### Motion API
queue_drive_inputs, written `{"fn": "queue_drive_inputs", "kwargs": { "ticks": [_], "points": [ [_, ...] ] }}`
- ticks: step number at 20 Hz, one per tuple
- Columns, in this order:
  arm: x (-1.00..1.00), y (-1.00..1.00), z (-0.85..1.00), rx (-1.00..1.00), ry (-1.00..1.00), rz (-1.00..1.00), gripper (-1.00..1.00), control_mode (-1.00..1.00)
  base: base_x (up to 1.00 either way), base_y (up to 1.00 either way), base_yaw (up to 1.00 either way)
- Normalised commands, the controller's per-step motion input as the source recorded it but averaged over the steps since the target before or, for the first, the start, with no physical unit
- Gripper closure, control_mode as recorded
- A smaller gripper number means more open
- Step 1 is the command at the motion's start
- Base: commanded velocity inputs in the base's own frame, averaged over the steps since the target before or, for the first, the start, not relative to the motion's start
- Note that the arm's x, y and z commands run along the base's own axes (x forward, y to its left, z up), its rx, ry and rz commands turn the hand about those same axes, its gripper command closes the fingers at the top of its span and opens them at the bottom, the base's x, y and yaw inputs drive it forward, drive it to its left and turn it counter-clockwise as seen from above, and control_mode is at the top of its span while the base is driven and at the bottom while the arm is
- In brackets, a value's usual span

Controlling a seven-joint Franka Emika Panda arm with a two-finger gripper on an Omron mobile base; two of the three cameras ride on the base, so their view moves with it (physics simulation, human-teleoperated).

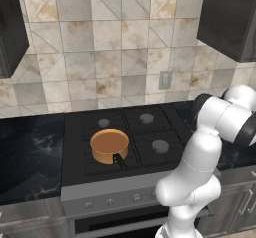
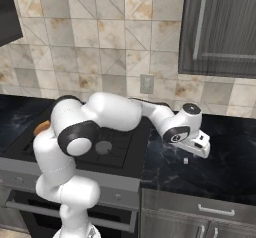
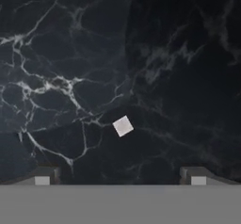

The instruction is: Pick up the sugar cube(s) and place them in the saucepan with hot chocolate.

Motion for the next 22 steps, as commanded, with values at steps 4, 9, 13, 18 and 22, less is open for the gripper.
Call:
{"fn": "queue_drive_inputs", "kwargs": {
  "ticks": [4,9,13,18,22],
  "points": [
    [0.10,0.00,-0.35,0.00,0.07,0.09,-1.00,-1.00,0.00,0.00,0.00],
    [0.19,0.00,-0.22,0.00,0.04,0.06,-1.00,-1.00,0.00,0.00,0.00],
    [0.31,0.00,-0.19,0.00,0.04,0.04,-1.00,-1.00,0.00,0.00,0.00],
    [0.17,-0.04,-0.13,0.00,0.04,0.04,-1.00,-1.00,0.00,0.00,0.00],
    [0.00,-0.01,-0.09,0.00,0.02,0.00,-1.00,-1.00,0.00,0.00,0.00]
  ]
}}
